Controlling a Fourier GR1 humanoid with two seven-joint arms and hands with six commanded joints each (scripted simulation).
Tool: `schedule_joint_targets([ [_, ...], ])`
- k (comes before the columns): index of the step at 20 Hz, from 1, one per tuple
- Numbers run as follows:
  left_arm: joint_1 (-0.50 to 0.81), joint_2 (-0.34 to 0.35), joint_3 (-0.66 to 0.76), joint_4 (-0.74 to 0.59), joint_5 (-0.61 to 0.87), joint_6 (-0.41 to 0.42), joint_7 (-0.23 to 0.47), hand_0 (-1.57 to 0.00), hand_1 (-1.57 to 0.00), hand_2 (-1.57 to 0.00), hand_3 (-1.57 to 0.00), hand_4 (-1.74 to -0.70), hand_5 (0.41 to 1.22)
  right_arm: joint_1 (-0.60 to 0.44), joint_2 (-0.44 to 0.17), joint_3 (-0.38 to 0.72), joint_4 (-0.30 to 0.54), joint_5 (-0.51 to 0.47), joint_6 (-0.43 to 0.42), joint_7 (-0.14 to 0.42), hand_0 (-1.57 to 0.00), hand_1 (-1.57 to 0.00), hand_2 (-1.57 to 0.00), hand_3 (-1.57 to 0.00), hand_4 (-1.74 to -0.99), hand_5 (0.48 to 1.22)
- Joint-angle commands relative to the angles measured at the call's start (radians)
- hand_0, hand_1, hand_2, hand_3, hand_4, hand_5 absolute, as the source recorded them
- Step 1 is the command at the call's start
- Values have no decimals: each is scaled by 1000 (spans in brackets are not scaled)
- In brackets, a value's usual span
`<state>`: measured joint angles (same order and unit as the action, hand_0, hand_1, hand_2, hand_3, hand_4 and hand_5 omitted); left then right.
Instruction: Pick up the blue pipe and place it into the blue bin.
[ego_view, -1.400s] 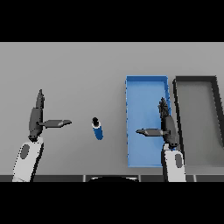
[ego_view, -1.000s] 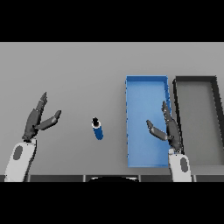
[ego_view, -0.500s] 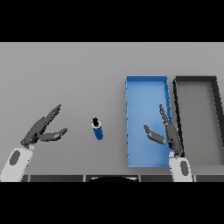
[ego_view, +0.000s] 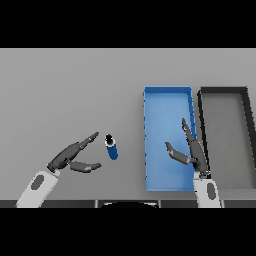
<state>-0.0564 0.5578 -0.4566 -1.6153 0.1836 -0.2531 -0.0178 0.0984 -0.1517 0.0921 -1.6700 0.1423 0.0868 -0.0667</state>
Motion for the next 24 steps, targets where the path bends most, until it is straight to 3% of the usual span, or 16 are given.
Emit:
schedule_joint_targets([
  [1, 6, -10, -10, -6, -10, 5, -11, 1, 1, 1, 1, -1203, 483, 3, -2, -2, 2, -5, 4, -12, 1, 1, 1, 1, -1299, 654],
  [7, -42, -145, -59, 78, -94, 69, -54, 1, 1, 1, 1, -1230, 502, 3, 4, -1, -14, -7, 1, 24, 1, 1, 1, 1, -1309, 651],
  [9, -63, -179, -68, 115, -109, 77, -60, 1, 1, 1, 1, -1223, 502, 12, -3, -5, -17, -16, 11, 8, 1, 1, 1, 1, -1318, 654],
  [14, -126, -268, -93, 224, -175, 119, -84, 1, 1, 1, 1, -1162, 490, 11, 9, 4, -29, -1, -4, 42, 1, 1, 1, 1, -1326, 665],
  [18, -146, -321, -86, 260, -122, 84, -98, 1, 1, -24, -17, -1215, 536, 11, -1, -5, -32, -7, -2, 41, 1, 1, 1, 1, -1321, 664],
  [20, -153, -342, -80, 281, -113, 86, -104, -3, -89, -208, -197, -1275, 607, 22, 3, 2, -28, -3, 2, 32, 1, 1, 1, 1, -1320, 664],
  [21, -149, -354, -74, 286, -93, 80, -92, -93, -246, -390, -472, -1306, 730, 24, 6, 5, -24, -1, 2, 28, 1, 1, 1, 1, -1319, 663],
  [22, -152, -371, -69, 298, -76, 76, -93, -340, -501, -626, -692, -1389, 828, 16, 1, -5, -12, -9, 5, 22, 1, 1, 1, 1, -1322, 666],
  [24, -134, -383, -70, 294, -71, 65, -126, -783, -886, -966, -979, -1509, 969, 20, 0, -2, -22, 2, -3, 6, 1, 1, 1, 1, -1313, 665],
])
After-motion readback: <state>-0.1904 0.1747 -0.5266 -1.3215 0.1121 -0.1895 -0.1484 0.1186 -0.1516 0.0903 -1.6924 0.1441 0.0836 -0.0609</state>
